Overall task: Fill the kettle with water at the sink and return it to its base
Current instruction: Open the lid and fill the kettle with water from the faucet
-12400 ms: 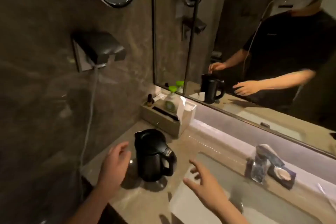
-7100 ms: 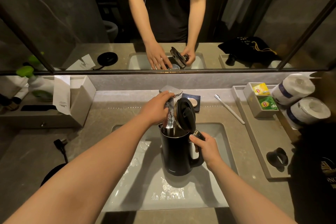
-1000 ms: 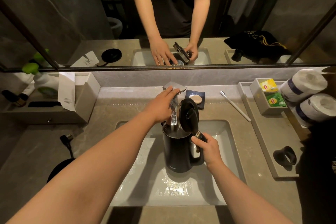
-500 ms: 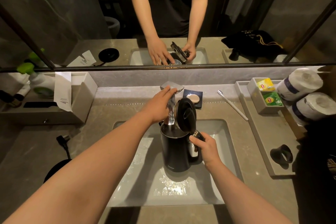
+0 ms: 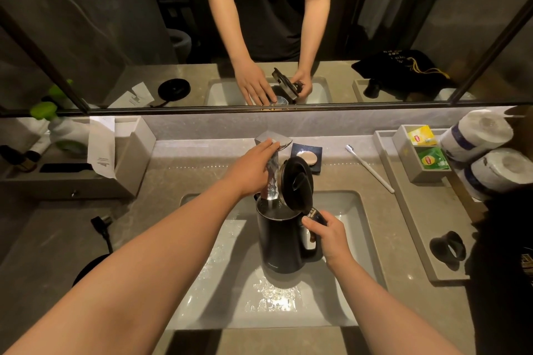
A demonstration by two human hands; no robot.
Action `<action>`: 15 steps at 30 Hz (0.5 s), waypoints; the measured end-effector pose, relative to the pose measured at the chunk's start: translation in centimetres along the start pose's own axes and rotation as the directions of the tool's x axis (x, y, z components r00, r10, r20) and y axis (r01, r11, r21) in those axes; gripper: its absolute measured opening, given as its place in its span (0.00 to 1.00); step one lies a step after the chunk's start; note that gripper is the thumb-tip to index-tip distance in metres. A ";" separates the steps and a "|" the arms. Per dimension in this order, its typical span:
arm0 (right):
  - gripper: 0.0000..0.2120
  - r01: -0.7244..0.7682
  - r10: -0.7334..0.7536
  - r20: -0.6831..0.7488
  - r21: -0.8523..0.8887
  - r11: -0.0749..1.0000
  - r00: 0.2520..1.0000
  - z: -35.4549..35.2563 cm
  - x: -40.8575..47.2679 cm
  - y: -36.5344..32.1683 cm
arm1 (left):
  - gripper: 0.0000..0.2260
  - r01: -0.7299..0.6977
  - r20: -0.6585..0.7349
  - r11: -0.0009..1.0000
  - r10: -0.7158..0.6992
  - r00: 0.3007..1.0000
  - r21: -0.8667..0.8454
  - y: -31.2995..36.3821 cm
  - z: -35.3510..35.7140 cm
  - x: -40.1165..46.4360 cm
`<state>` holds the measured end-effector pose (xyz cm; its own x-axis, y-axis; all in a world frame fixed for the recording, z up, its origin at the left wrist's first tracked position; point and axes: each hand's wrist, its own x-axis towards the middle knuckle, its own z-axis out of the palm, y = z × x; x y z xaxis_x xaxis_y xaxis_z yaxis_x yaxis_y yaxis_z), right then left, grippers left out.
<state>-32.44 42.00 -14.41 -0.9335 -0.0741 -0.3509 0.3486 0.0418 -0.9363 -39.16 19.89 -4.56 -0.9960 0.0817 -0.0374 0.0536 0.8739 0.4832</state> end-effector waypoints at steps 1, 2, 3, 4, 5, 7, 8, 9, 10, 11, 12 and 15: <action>0.09 0.001 -0.001 0.000 0.001 1.000 1.000 0.0 0.0 -0.1 | 0.31 -0.006 -0.006 1.000 0.006 1.000 -0.004 0.0 0.0 0.0; 0.11 0.001 -0.001 0.001 0.003 1.000 1.000 0.1 -0.1 -0.1 | 0.31 -0.014 -0.013 1.000 0.014 1.000 -0.006 0.1 -0.1 0.0; 0.12 0.002 -0.002 0.001 0.005 1.000 1.000 0.1 -0.1 -0.1 | 0.30 -0.022 -0.019 1.000 0.022 1.000 -0.005 0.1 -0.2 0.0; 0.13 0.003 -0.003 0.002 0.005 1.000 1.000 0.1 -0.1 -0.2 | 0.30 -0.026 -0.023 1.000 0.026 0.999 -0.002 0.2 -0.2 0.1; 0.13 0.005 -0.005 0.004 0.004 1.000 1.000 0.2 -0.2 -0.1 | 0.29 -0.026 -0.027 1.000 0.026 0.999 0.001 0.2 -0.3 0.1; 0.14 0.006 -0.006 0.008 0.004 1.000 1.000 0.2 -0.2 -0.1 | 0.29 -0.020 -0.022 1.000 0.020 1.000 0.004 0.3 -0.4 0.1; 0.15 0.003 -0.003 0.010 0.002 1.000 1.000 0.3 -0.2 -0.1 | 0.29 -0.016 -0.015 1.000 0.016 1.000 0.008 0.3 -0.4 0.1; 0.15 -0.001 0.001 0.014 0.000 1.000 1.000 0.3 -0.2 0.0 | 0.29 -0.012 -0.005 1.000 0.012 1.000 0.011 0.3 -0.4 0.1; 0.14 -0.004 0.004 0.018 -0.001 1.000 1.000 0.4 -0.2 0.0 | 0.29 -0.010 0.006 1.000 0.010 1.000 0.013 0.3 -0.5 0.1; 0.14 -0.007 0.007 0.020 0.000 1.000 1.000 0.4 -0.2 0.0 | 0.30 -0.008 0.015 1.000 0.008 1.000 0.014 0.3 -0.6 0.1; 0.13 -0.009 0.009 0.020 0.002 1.000 1.000 0.5 -0.2 0.0 | 0.30 -0.005 0.023 1.000 0.005 1.000 0.014 0.3 -0.6 0.1; 0.10 -0.015 0.015 0.020 0.004 1.000 1.000 0.6 -0.4 -0.2 | 0.31 0.008 0.037 1.000 -0.008 0.999 0.007 0.4 -0.7 0.1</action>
<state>-32.10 41.46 -14.15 -0.9263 -0.0939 -0.3650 0.3629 0.0391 -0.9310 -39.27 19.95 -3.77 -0.9930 0.0924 -0.0732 0.0465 0.8779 0.4765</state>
